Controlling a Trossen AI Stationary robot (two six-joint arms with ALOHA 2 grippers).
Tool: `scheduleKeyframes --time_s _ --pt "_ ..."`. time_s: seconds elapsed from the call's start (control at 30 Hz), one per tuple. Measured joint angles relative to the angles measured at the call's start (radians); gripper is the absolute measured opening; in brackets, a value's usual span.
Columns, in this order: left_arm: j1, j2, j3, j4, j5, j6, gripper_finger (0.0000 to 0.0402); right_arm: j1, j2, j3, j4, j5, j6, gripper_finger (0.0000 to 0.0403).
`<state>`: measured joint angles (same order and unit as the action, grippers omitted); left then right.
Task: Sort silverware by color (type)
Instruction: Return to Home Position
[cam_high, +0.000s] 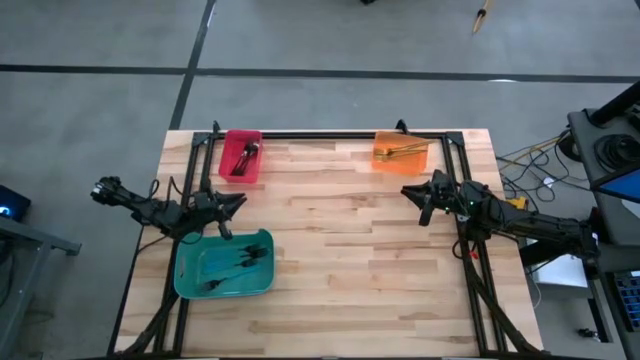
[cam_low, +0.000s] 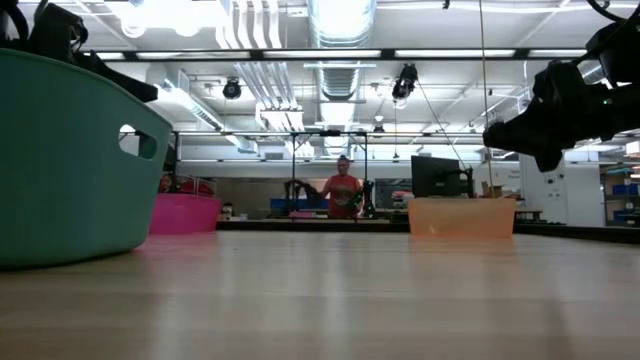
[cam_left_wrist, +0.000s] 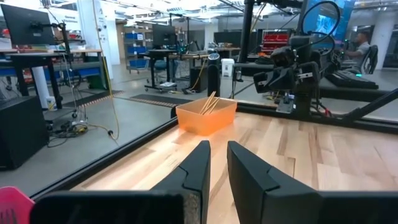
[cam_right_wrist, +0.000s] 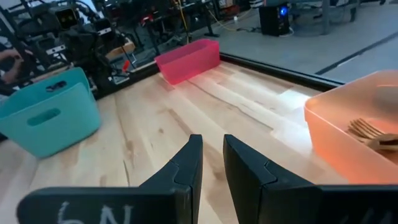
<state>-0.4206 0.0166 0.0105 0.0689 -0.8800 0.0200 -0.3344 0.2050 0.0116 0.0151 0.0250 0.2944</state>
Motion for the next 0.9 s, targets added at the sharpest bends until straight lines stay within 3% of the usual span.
scheduleKeyframes --time_s 0.9 --pt "0.000 0.003 0.000 0.001 0.000 0.000 0.0036 0.000 0.000 -0.001 0.000 0.000 -0.017 0.0056"
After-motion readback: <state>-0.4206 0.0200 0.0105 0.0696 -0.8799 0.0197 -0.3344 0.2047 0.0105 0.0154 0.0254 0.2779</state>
